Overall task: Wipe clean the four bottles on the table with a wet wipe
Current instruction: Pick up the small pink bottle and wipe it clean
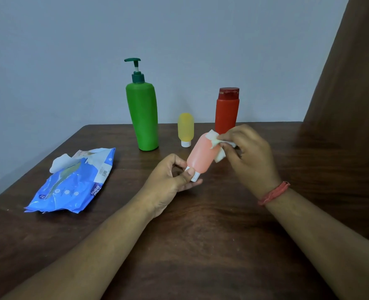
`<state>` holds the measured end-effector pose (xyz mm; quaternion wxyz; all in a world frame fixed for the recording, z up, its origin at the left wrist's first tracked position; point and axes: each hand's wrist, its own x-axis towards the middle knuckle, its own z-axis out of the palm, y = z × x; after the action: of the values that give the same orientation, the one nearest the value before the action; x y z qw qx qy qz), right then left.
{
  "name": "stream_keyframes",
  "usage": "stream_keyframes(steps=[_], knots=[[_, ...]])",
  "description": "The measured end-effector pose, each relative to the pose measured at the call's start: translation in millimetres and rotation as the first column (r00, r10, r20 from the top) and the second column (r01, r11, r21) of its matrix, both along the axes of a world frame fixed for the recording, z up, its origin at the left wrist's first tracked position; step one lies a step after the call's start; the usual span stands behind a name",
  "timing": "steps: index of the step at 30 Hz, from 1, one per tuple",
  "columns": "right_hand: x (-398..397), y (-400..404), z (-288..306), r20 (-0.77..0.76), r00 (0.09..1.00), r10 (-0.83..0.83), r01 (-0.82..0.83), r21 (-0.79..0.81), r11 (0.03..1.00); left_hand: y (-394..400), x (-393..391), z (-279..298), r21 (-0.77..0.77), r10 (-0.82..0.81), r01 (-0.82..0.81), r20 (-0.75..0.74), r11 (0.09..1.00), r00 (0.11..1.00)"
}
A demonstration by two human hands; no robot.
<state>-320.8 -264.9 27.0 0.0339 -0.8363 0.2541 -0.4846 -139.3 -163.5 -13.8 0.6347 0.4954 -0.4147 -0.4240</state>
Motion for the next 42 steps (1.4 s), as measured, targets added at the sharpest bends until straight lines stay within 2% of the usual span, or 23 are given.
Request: stream_keyframes(steps=[3, 7, 9, 14, 16, 20, 25, 31, 36, 42], knots=[[1.7, -0.5, -2.1, -0.014, 1.0, 0.028, -0.027, 0.021, 0.999, 0.1, -2.2, 0.0, -0.006, 0.018, -0.018, -0.035, 1.0, 0.999], [8.5, 4.3, -7.3, -0.108, 0.985, 0.131, -0.126, 0.054, 0.991, 2.6, 1.8, 2.7, -0.078, 0.036, -0.052, -0.193, 0.996, 0.98], [11.0, 6.5, -9.7, -0.147, 0.974, 0.174, -0.17, 0.04, 0.985, 2.2, 1.1, 3.3, -0.099, 0.014, -0.037, -0.225, 0.994, 0.974], [4.3, 0.3, -2.2, 0.083, 0.996, 0.024, -0.026, 0.033, 0.999, 1.2, -2.4, 0.3, -0.061, -0.032, 0.026, -0.087, 0.998, 0.996], [4.2, -0.4, -0.9, 0.121, 0.993, -0.007, 0.001, 0.047, 0.999, 1.3, -2.7, -0.7, -0.029, -0.035, 0.034, -0.043, 0.999, 0.998], [7.8, 2.7, -3.9, 0.088, 0.991, 0.102, -0.108, 0.064, 0.992, 4.0, -1.3, 1.7, -0.057, -0.01, 0.004, -0.111, 0.998, 0.994], [17.0, 11.1, -12.0, -0.101, 0.958, 0.268, -0.265, 0.038, 0.963, 3.6, -0.6, 5.9, -0.104, 0.025, -0.048, -0.212, 0.993, 0.977], [12.5, 5.8, -6.7, 0.088, 0.989, 0.117, -0.123, 0.064, 0.99, 2.6, -6.0, 5.0, -0.109, -0.019, -0.003, -0.196, 0.994, 0.98], [16.6, 12.4, -10.6, -0.13, 0.953, 0.275, -0.27, 0.054, 0.961, 4.3, -1.8, 5.9, -0.123, 0.013, -0.042, -0.225, 0.992, 0.974], [14.2, 9.1, -6.2, -0.014, 0.988, 0.154, -0.153, 0.05, 0.987, 2.6, -8.2, 5.3, -0.118, -0.007, -0.019, -0.217, 0.993, 0.976]])
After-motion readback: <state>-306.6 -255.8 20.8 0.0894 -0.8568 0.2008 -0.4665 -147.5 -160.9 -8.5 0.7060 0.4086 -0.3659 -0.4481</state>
